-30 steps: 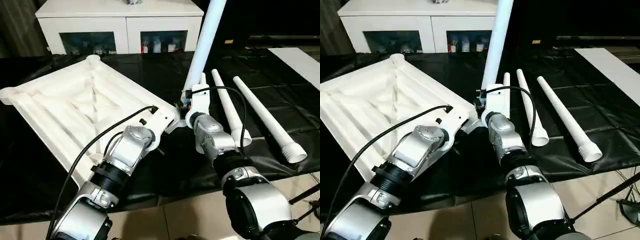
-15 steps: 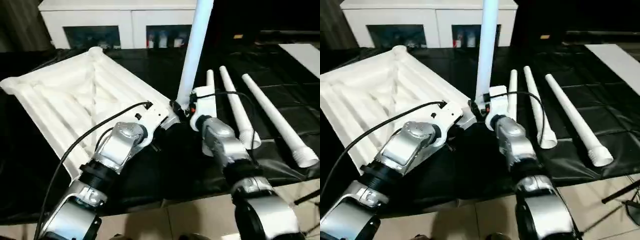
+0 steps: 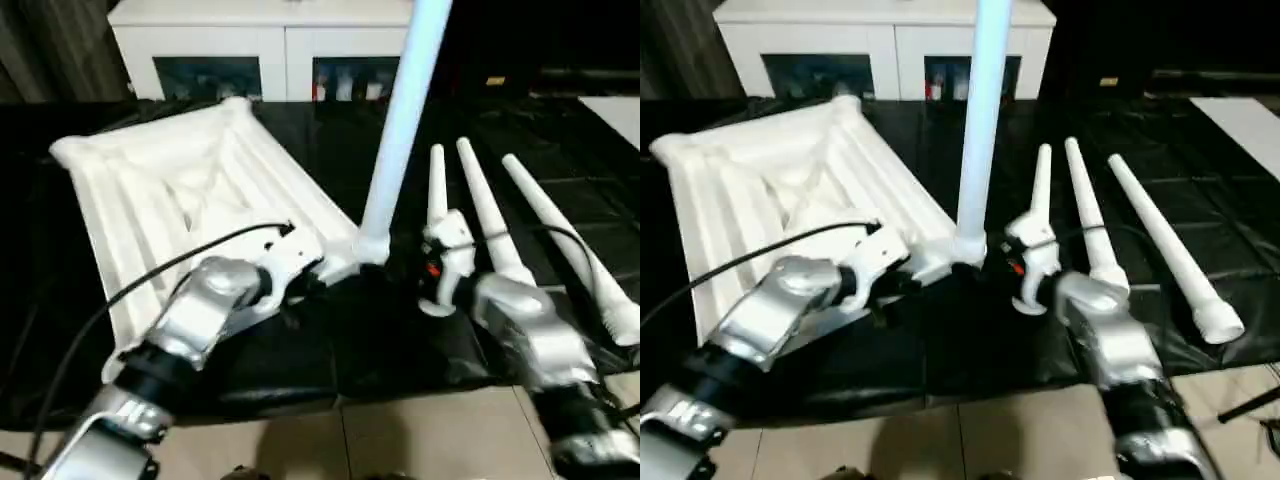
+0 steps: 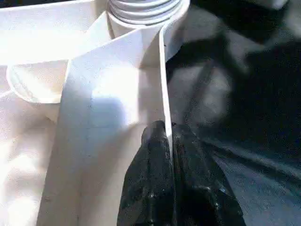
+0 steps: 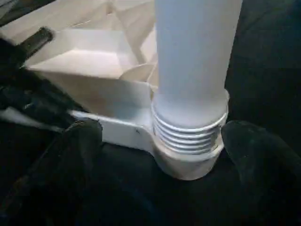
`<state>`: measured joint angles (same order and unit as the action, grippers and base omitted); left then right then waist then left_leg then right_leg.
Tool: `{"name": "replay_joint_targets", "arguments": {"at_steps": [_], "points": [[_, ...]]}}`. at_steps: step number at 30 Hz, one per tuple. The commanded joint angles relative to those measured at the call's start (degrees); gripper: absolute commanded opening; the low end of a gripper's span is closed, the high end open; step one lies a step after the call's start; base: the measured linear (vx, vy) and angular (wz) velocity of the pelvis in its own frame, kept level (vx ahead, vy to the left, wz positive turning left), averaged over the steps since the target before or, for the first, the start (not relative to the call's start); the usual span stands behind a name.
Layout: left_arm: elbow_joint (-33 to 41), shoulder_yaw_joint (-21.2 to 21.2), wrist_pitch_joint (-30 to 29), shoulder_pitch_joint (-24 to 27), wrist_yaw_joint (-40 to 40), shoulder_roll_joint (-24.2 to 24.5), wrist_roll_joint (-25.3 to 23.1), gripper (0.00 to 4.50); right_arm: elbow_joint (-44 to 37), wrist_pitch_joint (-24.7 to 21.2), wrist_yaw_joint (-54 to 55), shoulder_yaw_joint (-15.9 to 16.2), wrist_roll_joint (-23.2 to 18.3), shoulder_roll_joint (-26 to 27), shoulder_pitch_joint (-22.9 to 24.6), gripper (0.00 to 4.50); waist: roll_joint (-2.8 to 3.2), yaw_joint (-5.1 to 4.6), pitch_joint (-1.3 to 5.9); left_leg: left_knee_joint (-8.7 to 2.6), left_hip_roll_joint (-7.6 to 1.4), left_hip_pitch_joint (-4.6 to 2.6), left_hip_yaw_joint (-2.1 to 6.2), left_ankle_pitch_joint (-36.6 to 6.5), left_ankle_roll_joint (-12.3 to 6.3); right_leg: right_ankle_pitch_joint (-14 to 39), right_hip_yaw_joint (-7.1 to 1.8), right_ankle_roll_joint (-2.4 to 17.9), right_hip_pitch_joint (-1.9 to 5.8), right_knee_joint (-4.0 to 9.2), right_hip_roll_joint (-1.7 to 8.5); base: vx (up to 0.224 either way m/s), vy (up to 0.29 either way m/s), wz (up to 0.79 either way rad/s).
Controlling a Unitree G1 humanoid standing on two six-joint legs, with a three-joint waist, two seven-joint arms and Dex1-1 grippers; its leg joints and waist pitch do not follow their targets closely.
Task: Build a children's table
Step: Rotate leg to tighten
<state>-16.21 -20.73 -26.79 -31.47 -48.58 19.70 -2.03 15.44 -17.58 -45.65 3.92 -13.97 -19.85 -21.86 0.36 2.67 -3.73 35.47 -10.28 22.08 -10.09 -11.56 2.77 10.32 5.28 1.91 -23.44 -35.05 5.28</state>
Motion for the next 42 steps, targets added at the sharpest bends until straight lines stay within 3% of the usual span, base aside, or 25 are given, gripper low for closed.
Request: {"name": "replay_joint_targets", "arguments": {"at_steps": [1,2,5,17,37,42], "points": [[4.2,-0.6,3.3,-1.1,-1.9,-0.7,1.4,0.00,-2.2,-1.2,-1.1,0.0,-1.0,-0.5,-0.2,4.45,0.35,-0.13,4.31,-4.80,-3.24,-1.16,0.93,-7.8,-3.45,4.9,-3.37,13.3,3.36,3.49,3.57,0.000,0.000,0.00],[5.3,-1.0,3.7,-0.7,-4.8,0.4,2.2,0.00,-3.1,-1.4,-2.5,0.0,-1.0,-1.9,0.5,4.45,0.64,0.07,4.43,-4.66,-3.19,-1.33,0.91,-7.5,-3.42,4.6,-3.32,13.4,3.33,3.48,3.61,0.000,0.000,0.00],[6.9,-2.2,4.1,-0.2,-9.8,2.9,3.0,0.00,-2.6,-1.0,-4.5,0.3,0.1,-4.2,0.7,4.45,0.24,0.29,4.42,-4.61,-3.20,-1.26,0.79,-6.3,-3.64,3.4,-3.35,13.7,3.30,3.33,3.52,0.000,0.000,0.00],[7.7,-2.7,4.1,-0.1,-11.8,4.4,2.7,0.00,-0.5,0.1,-6.7,2.4,1.4,-4.9,-0.7,4.45,0.31,0.56,4.59,-4.41,-3.12,-1.18,0.83,-5.3,-3.83,3.3,-3.28,13.7,3.51,3.08,3.62,0.000,0.000,0.00],[8.2,-3.5,4.0,0.1,-12.6,4.5,2.4,0.00,2.6,2.4,-7.6,3.2,2.0,-4.1,-1.6,2.75,0.30,0.64,4.82,-4.11,-2.99,-1.21,0.79,-4.7,-4.30,1.1,-3.25,14.6,3.65,2.70,3.50,0.000,0.000,0.00],[8.1,-3.3,3.8,0.1,-12.6,4.5,2.6,0.00,3.5,1.9,-6.7,2.8,1.8,-3.6,-1.5,2.61,0.42,0.66,4.83,-4.10,-3.00,-1.20,0.81,-4.9,-4.21,1.3,-3.23,14.5,3.66,2.71,3.48,0.000,0.000,0.00]]}}
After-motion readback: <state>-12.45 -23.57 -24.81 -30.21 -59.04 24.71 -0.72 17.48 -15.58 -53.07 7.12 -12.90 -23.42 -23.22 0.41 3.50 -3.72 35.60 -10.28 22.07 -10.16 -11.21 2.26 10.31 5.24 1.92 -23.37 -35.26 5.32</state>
